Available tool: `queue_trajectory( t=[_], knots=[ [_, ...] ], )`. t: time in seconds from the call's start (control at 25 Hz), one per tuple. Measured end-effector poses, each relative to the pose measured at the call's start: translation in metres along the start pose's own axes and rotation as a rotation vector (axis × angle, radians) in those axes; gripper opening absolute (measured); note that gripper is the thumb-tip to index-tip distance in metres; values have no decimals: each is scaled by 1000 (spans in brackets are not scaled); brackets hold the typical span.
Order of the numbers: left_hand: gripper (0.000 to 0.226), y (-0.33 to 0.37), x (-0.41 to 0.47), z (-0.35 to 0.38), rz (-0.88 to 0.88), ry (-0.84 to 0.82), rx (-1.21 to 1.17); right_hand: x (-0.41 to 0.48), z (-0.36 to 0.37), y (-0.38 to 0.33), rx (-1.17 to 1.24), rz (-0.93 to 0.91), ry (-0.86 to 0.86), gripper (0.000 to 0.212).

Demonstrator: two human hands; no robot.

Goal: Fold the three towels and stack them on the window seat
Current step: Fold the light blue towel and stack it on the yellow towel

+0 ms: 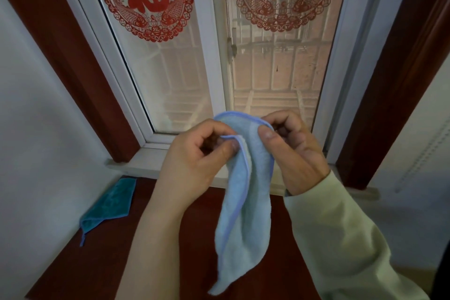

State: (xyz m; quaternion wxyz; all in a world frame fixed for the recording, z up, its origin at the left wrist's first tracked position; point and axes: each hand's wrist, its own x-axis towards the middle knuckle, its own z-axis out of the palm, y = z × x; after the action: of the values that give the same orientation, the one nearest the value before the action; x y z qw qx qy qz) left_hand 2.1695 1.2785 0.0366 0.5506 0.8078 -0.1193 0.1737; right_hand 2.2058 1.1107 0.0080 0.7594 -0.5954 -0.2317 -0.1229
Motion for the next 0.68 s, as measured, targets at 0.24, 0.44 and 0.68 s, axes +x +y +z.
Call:
queue_trajectory(
  t=[0.24,0.44,0.68],
  knots=[
    [19,8,2,11,3,119,90,-5,4,-4,8,20,-83,9],
    [19,7,5,19,39,173,140,-6,-2,-10,28,39,-182,30],
    [37,-20,10,-8,-36,-17,50,-2,-12,-17,40,-17,-120,19]
  ],
)
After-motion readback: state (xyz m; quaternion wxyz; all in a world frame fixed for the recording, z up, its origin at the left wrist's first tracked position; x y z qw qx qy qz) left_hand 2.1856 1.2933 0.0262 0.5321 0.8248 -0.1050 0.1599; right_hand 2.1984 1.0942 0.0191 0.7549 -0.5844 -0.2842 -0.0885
